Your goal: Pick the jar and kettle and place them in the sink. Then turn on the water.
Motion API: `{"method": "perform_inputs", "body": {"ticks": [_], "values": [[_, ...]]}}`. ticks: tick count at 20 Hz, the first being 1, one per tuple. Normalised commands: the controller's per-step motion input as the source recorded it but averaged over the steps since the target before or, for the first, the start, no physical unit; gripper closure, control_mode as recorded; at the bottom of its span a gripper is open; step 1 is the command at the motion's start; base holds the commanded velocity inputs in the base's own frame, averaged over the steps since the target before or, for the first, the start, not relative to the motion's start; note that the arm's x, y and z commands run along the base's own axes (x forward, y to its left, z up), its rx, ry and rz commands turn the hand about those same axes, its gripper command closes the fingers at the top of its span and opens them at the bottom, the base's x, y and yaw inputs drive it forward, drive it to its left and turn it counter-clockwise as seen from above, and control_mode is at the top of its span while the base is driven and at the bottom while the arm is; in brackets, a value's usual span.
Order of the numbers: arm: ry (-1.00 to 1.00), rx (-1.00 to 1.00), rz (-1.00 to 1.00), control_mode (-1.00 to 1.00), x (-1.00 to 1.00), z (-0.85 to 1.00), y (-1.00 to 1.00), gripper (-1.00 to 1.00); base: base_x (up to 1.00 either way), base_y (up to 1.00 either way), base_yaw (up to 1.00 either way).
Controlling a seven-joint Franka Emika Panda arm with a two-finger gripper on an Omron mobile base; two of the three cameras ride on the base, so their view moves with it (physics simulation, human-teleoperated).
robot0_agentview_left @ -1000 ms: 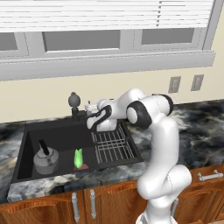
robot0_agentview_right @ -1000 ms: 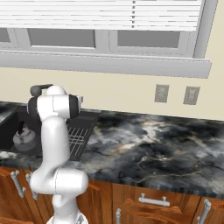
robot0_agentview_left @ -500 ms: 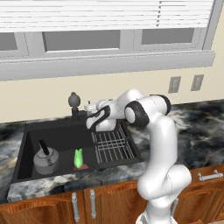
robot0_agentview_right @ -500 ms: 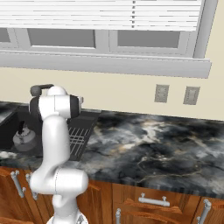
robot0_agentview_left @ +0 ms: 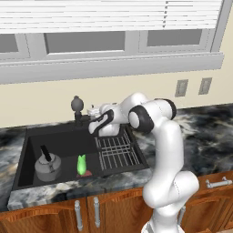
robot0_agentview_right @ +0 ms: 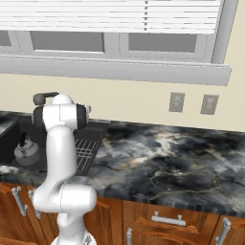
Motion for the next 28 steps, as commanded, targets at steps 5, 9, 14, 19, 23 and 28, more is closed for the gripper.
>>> {"method": "perform_inputs", "body": {"ticks": [5, 9, 14, 19, 23, 28], "values": [[0.0, 0.0, -0.05, -1.0, 0.0, 0.0, 0.1, -1.0, 0.0, 0.0, 0.0], [0.0, 0.0, -0.1, -1.0, 0.0, 0.0, 0.01, -1.0, 0.0, 0.0, 0.0], [0.0, 0.0, -0.12, -1.0, 0.0, 0.0, 0.0, -1.0, 0.0, 0.0, 0.0], [0.0, 0.0, -0.07, -1.0, 0.0, 0.0, 0.1, -1.0, 0.0, 0.0, 0.0], [0.0, 0.0, -0.04, -1.0, 0.0, 0.0, 0.09, -1.0, 0.0, 0.0, 0.0], [0.0, 0.0, -0.03, -1.0, 0.0, 0.0, 0.07, -1.0, 0.0, 0.0, 0.0]]}}
